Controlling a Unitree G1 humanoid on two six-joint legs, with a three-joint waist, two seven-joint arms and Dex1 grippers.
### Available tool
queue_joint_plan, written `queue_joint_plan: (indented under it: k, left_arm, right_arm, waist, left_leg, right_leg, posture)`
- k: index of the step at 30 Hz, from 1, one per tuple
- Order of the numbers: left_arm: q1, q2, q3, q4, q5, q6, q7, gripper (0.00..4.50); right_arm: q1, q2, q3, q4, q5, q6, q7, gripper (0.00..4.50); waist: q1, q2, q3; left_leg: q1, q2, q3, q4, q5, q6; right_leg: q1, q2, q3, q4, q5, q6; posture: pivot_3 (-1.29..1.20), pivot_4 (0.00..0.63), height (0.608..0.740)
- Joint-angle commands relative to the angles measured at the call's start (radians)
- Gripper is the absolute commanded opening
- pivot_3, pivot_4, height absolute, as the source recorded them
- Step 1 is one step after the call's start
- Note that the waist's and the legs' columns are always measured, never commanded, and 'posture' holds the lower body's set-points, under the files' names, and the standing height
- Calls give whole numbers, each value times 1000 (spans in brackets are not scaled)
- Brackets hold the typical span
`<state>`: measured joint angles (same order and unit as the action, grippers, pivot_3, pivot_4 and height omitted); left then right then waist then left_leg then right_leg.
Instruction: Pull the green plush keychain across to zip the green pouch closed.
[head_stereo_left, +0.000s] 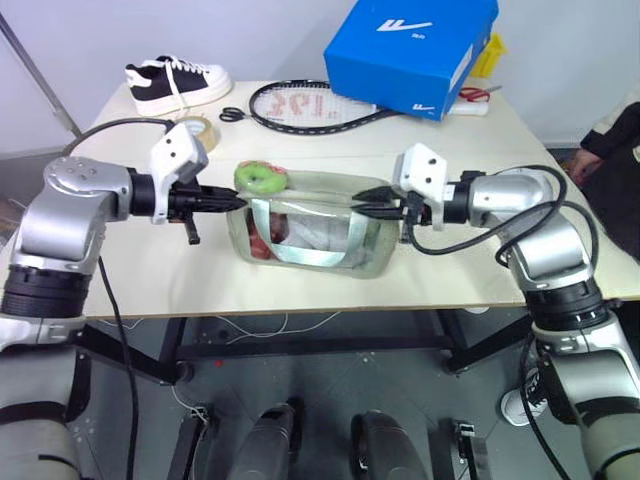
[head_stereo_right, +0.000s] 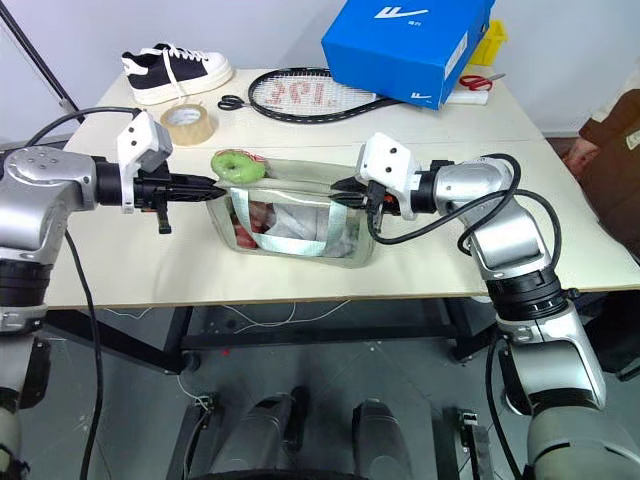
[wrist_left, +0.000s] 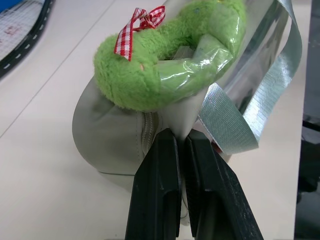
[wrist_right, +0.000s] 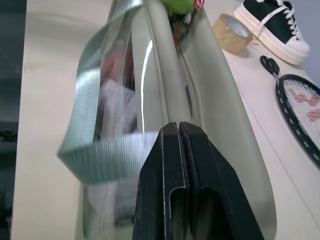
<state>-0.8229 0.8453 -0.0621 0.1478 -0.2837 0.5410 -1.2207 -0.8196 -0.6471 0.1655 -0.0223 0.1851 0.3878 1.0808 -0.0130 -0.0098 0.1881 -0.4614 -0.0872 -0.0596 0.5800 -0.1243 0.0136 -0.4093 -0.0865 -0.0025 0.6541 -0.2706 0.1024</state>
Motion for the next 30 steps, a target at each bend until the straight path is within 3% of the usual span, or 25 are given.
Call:
queue_joint_plan:
  k: [1, 4, 9, 16, 22, 30]
  left_arm:
    - [-14, 1, 15, -28, -3, -13, 8, 0]
    - [-15, -1, 15, -28, -2, -14, 13, 0]
    - [-26, -7, 15, -30, -5, -8, 16, 0]
    - [-44, -30, 8, -12, 6, -17, 28, 0]
    - [-30, -31, 15, -32, 1, -8, 29, 0]
    - [-23, -34, 16, -36, 3, -8, 35, 0]
  right_arm:
    - [-82, -11, -27, -25, 18, 32, 1, 1749]
    - [-135, -4, -36, -36, 43, 86, 4, 3277]
    - [-195, 127, -18, -56, 99, 167, -61, 3277]
    - [-266, 296, 69, 68, 15, 108, -157, 3277]
    - [-324, 328, 116, 214, -70, -6, -172, 3277]
    - [-300, 324, 167, 234, -117, -85, -120, 3277]
  waist:
    - [1, 0, 0]
    - [0, 0, 0]
    - [-2, 0, 0]
    - [-1, 0, 0]
    - [-1, 0, 0]
    - [-4, 0, 0]
  left_leg:
    - [0, 0, 0, 0, 0, 0]
    - [0, 0, 0, 0, 0, -1]
    - [0, 0, 0, 0, 0, -1]
    - [0, -1, 0, 0, 1, 0]
    - [0, -1, 0, 0, 0, -1]
    - [0, -1, 0, -1, 2, -1]
  right_leg:
    - [0, 0, 0, 0, 0, 0]
    - [0, 0, 0, 0, 0, 0]
    - [-1, 0, 0, 0, 0, 0]
    - [-2, 1, 0, 1, 0, 0]
    - [-4, 3, 0, 2, 0, 1]
    - [-4, 4, 0, 7, 0, 0]
  posture:
    - [0, 150, 740]
    - [0, 150, 740]
    - [0, 150, 740]
    - [0, 150, 740]
    - [0, 150, 740]
    - [0, 150, 740]
